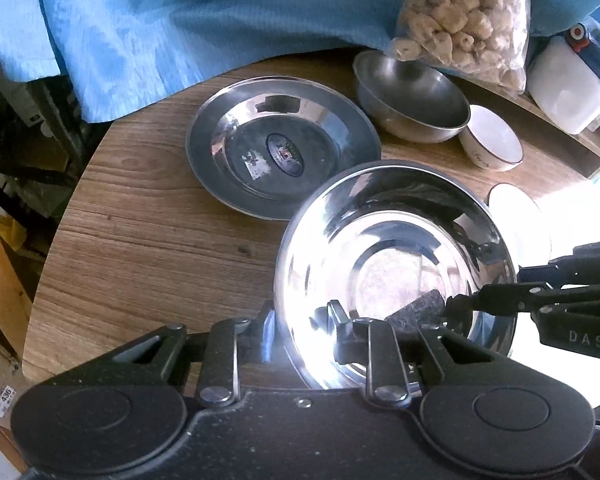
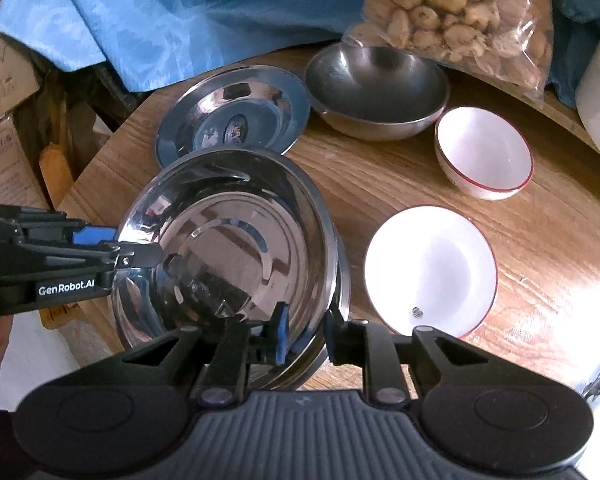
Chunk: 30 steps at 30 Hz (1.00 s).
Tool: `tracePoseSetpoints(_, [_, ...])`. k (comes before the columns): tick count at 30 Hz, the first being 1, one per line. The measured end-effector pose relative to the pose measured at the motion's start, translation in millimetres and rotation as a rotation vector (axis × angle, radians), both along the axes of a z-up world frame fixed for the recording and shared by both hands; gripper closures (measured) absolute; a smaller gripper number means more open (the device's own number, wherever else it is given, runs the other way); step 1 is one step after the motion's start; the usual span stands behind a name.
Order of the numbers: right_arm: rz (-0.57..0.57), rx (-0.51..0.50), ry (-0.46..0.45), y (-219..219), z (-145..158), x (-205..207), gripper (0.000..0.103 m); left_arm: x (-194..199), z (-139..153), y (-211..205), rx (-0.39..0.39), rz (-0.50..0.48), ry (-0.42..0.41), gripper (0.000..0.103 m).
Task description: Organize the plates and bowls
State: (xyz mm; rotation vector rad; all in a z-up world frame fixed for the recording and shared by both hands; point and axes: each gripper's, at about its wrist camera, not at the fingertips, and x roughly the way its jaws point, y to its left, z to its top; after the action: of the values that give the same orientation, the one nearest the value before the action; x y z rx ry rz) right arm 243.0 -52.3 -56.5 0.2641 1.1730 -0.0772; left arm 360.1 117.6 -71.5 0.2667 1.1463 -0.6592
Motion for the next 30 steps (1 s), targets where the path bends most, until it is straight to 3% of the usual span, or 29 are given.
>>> tracePoseSetpoints(12, [0.049, -0.056, 0.024, 10, 1, -2, 0.073, -3, -7, 2, -0.004, -0.003, 0.023, 0.073])
tracePoseSetpoints(16, [0.048, -0.062, 0.034, 10, 0, -1, 0.064, -2, -4, 4, -0.023, 0.013, 0.023, 0.069])
tracePoseSetpoints(19, [0.048, -0.063, 0.040, 11, -1, -1, 0.063, 2, 0, 6, -0.034, 0.042, 0.021, 0.057])
tracePoseSetpoints(21, [0.051, -0.066, 0.026, 12, 1, -1, 0.061, 7, 3, 10, -0.040, 0.076, 0.014, 0.039])
tracePoseSetpoints(23, [0.054, -0.078, 0.018, 13, 3, -1, 0.047, 14, 6, 16, -0.054, 0.115, 0.009, 0.029])
tracePoseSetpoints(26, [0.055, -0.080, 0.004, 14, 6, -1, 0.033, 28, 11, 27, -0.073, 0.199, -0.029, 0.004])
tracePoseSetpoints(30, [0.018, -0.094, -0.053, 11, 12, 3, 0.017, 53, 11, 37, -0.048, 0.287, -0.069, 0.001])
